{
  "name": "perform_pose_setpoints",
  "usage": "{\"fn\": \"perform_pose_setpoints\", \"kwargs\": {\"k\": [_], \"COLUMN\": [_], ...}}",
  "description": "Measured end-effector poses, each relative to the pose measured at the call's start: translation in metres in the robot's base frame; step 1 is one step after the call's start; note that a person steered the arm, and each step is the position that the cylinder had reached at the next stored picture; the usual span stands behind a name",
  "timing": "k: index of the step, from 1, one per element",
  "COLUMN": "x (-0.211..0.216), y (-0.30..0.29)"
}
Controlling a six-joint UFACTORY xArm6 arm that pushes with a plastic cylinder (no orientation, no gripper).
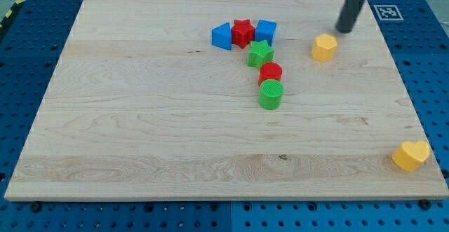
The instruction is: Move the yellow hexagon diagonally to the green circle
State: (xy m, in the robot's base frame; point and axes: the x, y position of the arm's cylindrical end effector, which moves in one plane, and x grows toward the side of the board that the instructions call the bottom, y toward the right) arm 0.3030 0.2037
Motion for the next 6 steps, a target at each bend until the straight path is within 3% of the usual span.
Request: {"fn": "perform_pose_setpoints", "kwargs": {"k": [2, 3, 4, 5, 6], "x": [0.09, 0.085, 0.052, 0.079, 0.153], "y": [-0.017, -0.017, -0.036, -0.051, -0.043]}}
